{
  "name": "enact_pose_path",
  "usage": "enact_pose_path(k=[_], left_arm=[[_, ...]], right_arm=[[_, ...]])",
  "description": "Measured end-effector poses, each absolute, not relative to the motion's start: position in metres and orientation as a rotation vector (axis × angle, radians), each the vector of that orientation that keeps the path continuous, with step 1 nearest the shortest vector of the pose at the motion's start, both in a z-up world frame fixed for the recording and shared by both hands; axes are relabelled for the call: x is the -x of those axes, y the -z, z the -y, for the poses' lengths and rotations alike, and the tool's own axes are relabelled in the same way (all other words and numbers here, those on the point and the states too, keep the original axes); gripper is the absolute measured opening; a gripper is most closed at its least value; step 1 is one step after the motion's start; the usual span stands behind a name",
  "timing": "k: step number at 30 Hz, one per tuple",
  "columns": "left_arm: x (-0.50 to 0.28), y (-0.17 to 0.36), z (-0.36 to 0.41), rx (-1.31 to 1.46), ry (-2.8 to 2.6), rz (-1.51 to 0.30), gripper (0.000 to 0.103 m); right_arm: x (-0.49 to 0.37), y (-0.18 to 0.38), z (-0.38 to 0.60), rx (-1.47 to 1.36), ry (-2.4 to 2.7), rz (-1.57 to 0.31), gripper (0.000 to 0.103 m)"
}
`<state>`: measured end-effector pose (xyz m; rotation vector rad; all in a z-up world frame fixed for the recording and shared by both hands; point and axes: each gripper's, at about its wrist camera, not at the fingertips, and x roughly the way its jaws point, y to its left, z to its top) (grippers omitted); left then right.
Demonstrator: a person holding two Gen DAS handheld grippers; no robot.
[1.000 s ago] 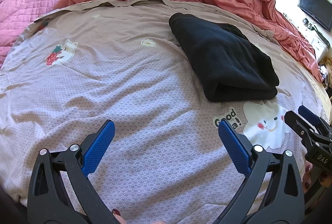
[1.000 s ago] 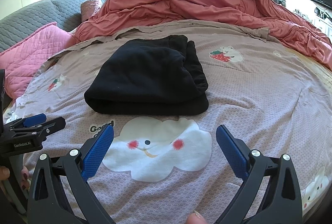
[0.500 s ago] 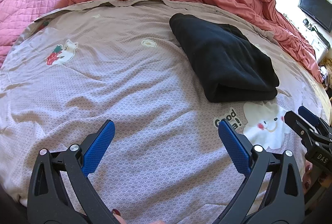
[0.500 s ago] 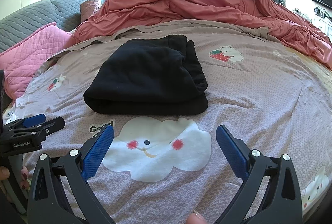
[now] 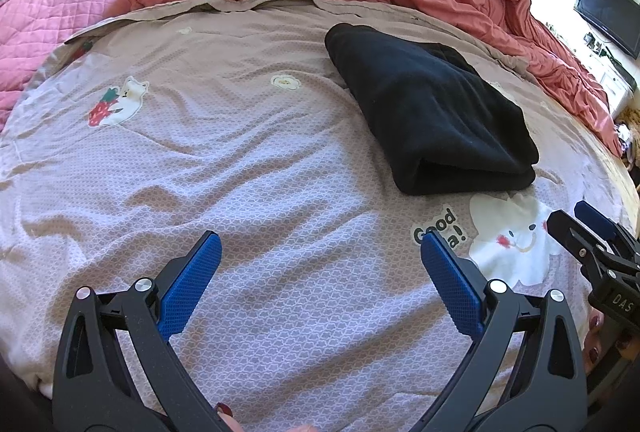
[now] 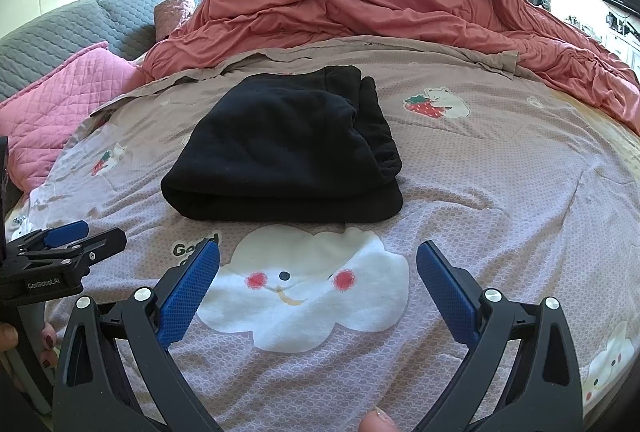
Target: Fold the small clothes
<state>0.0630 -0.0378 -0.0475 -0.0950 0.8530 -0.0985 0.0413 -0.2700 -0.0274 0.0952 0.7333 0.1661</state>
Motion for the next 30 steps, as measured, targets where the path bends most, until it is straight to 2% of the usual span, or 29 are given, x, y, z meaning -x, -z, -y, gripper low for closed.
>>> enact_pose_path(k=[30], left_arm=[[-0.059, 0.043, 0.044, 0.076, 0.122, -0.851, 0.094]], right_arm=[[-0.028, 0.019, 0.317, -0.146, 0.016, -0.726, 0.098]])
